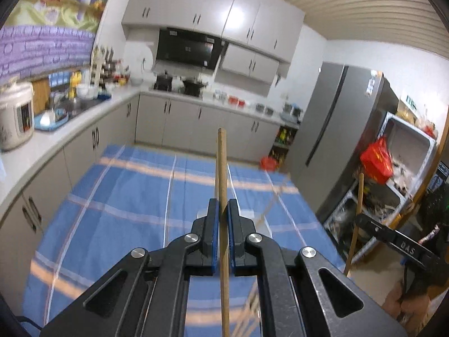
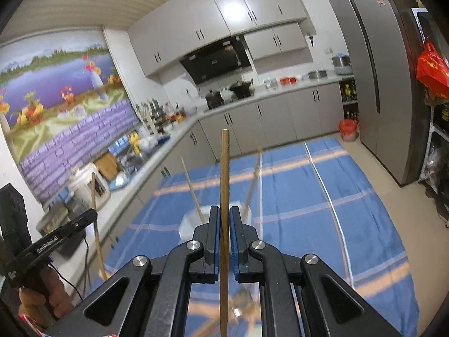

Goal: Organize utensils
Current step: 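Lift the chopstick with the right gripper and carry it over the caddy, then lower the chopstick into the caddy and open the right gripper, then grasp a wooden chopstick with the left gripper while the right tool returns to the pile, then grasp a chopstick beside the white spoon with the right gripper while the left holds its chopstick, then lift and carry both held chopsticks over the white caddy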

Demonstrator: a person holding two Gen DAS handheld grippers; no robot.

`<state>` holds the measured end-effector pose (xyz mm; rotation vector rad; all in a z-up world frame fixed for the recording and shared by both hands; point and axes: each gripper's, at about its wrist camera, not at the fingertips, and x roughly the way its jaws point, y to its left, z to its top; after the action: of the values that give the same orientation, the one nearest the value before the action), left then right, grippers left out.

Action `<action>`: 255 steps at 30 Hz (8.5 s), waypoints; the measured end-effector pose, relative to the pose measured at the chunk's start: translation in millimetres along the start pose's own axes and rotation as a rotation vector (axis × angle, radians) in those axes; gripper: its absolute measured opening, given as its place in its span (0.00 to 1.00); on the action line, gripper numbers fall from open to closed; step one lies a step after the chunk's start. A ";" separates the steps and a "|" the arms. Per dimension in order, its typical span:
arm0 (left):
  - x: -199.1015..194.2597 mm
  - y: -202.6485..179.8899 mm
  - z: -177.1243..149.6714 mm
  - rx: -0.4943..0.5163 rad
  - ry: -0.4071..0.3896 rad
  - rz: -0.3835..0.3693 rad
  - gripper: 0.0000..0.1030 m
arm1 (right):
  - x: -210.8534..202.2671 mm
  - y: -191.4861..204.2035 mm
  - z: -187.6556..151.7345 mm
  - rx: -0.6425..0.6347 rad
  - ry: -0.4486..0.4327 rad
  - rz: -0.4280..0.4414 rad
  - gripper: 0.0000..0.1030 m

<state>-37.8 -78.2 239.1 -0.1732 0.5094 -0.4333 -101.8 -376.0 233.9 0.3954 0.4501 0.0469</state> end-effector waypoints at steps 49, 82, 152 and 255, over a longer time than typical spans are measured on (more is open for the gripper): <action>146.5 14.1 9.1 0.013 -0.052 0.105 0.08 | 159.0 -2.4 -10.6 -0.061 0.031 -0.182 0.27; 90.9 -18.1 -199.4 0.128 0.598 -0.125 0.26 | 50.4 -62.3 -196.6 -0.013 0.586 -0.162 0.51; 118.0 78.7 -176.7 -0.175 0.663 0.087 0.09 | 70.1 -122.1 -167.3 -0.079 0.631 -0.264 0.43; -95.0 -21.0 -40.0 0.055 0.010 -0.116 0.04 | -41.1 23.4 -39.3 -0.121 0.067 0.011 0.06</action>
<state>-140.2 -57.2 251.4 -0.1479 0.4985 -0.5612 -154.8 -345.5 227.5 0.2783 0.5087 0.0981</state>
